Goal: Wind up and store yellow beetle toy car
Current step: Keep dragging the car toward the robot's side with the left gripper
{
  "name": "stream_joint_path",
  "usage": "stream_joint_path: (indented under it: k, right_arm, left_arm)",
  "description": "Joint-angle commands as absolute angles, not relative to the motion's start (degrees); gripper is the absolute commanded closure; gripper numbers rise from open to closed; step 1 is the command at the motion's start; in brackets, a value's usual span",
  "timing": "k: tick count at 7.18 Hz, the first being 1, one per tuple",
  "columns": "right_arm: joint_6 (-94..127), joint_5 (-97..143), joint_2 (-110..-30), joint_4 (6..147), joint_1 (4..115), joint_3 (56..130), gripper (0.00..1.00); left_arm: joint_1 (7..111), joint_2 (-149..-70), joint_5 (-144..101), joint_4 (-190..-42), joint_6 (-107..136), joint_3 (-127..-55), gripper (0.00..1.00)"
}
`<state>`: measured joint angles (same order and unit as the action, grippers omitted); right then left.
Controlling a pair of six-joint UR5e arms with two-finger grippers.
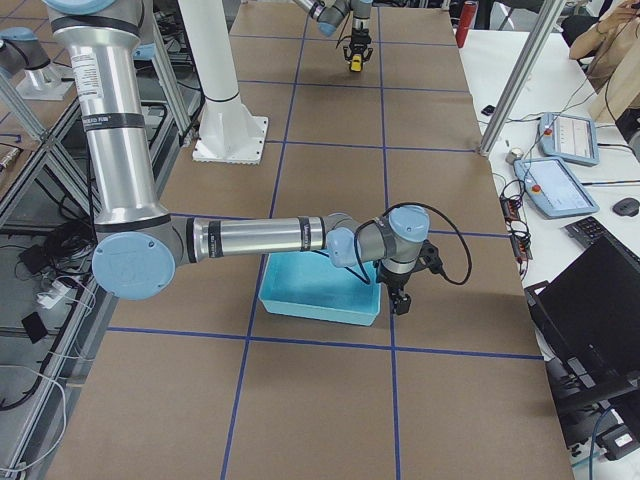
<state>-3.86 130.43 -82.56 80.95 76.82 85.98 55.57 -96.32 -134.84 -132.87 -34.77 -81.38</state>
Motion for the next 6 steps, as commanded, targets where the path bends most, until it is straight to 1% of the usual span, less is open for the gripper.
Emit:
stream_joint_path:
  k: [1,3,6]
  right_arm:
    - [-3.9,130.4,-82.8,80.9,76.8,86.0,0.00]
    - [-3.9,130.4,-83.0,80.9,76.8,86.0,0.00]
    - [-3.9,130.4,-83.0,80.9,76.8,86.0,0.00]
  left_arm:
    - [57.8,-96.1,-137.1,-133.3,-37.5,-79.5,1.00]
    - [57.9,-95.4,-137.2,-133.4,-37.6,-79.5,1.00]
    - [58.1,-95.3,-137.2,-135.8,-38.7,-77.6,1.00]
